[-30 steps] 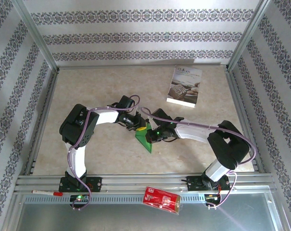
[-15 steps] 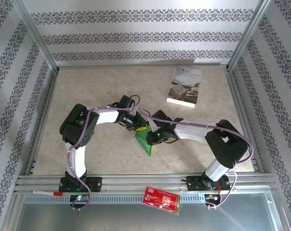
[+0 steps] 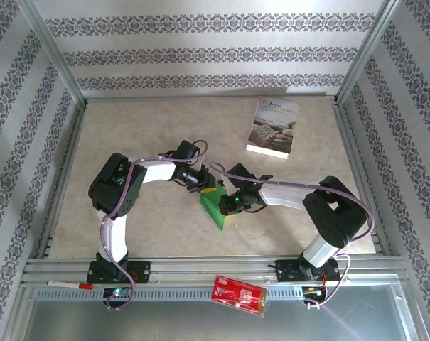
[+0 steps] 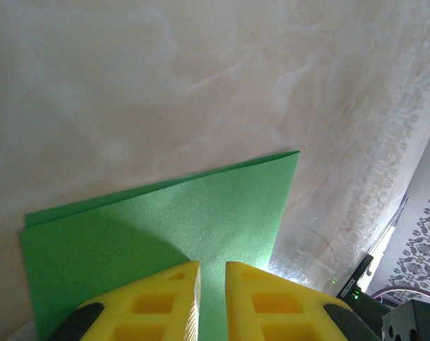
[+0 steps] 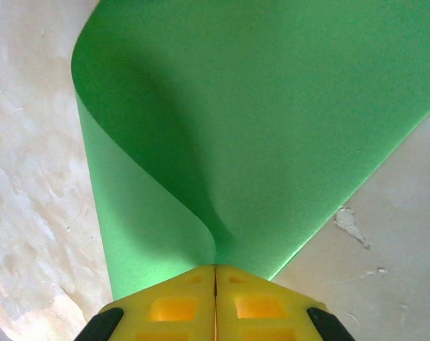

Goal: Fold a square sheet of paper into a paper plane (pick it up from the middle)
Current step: Third fold the triangle at the center of the table.

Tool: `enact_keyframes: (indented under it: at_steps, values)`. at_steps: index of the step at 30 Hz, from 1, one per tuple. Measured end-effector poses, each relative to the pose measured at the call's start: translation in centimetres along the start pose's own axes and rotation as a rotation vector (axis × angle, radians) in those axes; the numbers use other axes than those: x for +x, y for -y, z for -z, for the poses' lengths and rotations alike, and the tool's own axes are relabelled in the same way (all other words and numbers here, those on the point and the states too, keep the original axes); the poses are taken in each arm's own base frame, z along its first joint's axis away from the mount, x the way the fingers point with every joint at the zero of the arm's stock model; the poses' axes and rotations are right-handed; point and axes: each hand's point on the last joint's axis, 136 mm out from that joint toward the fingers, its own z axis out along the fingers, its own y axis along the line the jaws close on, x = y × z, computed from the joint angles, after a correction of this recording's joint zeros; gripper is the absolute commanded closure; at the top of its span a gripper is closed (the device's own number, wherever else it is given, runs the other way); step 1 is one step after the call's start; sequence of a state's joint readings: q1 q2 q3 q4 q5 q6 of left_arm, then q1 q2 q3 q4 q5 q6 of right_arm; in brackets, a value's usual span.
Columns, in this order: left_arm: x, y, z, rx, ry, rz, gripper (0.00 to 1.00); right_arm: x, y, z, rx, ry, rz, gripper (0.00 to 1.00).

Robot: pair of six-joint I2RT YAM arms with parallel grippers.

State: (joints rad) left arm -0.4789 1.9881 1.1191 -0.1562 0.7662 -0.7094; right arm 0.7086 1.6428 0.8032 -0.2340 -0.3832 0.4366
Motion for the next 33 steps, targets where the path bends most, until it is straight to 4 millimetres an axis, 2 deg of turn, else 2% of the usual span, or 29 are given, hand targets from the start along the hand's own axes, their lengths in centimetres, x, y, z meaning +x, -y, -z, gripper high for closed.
enact_keyframes:
  at_steps: [10,33]
  values:
    - [-0.01,0.02,0.01,0.0,0.0,-0.003,0.83,-0.68,0.25,-0.17,0.003,0.003,0.014,0.92]
    - [-0.01,0.01,-0.01,-0.003,-0.004,0.001,0.83,-0.66,0.23,-0.51,-0.004,-0.009,0.01,0.93]
